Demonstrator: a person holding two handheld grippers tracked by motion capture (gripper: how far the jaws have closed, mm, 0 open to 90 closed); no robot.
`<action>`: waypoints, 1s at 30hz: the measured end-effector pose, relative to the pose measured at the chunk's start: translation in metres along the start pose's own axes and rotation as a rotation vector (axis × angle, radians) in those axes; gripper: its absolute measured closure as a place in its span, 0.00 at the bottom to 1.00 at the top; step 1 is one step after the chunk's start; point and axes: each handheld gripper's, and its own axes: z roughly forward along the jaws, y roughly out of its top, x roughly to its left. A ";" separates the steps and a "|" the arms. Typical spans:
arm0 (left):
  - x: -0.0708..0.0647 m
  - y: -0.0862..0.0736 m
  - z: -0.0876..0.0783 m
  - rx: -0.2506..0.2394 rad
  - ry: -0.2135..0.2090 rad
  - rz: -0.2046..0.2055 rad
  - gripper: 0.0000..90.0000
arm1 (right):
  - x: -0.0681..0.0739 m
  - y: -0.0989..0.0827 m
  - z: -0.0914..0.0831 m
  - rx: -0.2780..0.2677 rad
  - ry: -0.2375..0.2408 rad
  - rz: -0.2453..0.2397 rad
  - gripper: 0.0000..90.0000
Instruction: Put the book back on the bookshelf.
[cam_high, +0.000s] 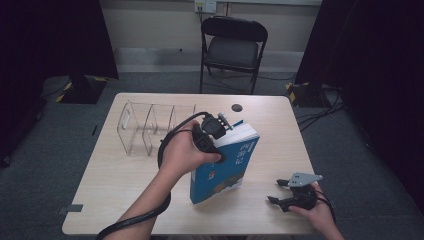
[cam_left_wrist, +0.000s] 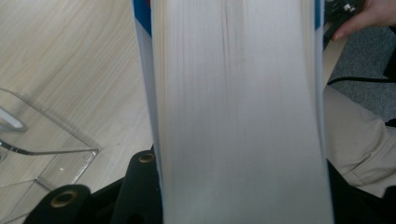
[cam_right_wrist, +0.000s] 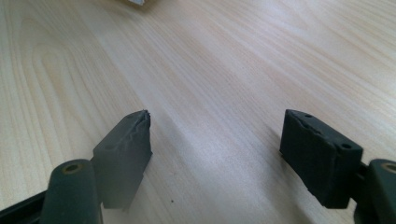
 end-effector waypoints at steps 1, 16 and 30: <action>0.001 -0.001 -0.001 0.002 0.004 -0.004 0.69 | 0.000 0.000 0.000 0.000 0.001 -0.001 0.27; 0.015 -0.022 -0.022 -0.006 0.039 -0.055 0.69 | 0.001 0.001 0.001 0.015 0.015 -0.017 0.17; 0.026 -0.041 -0.035 -0.019 0.073 -0.124 0.69 | 0.002 0.000 0.001 0.017 0.014 -0.020 0.17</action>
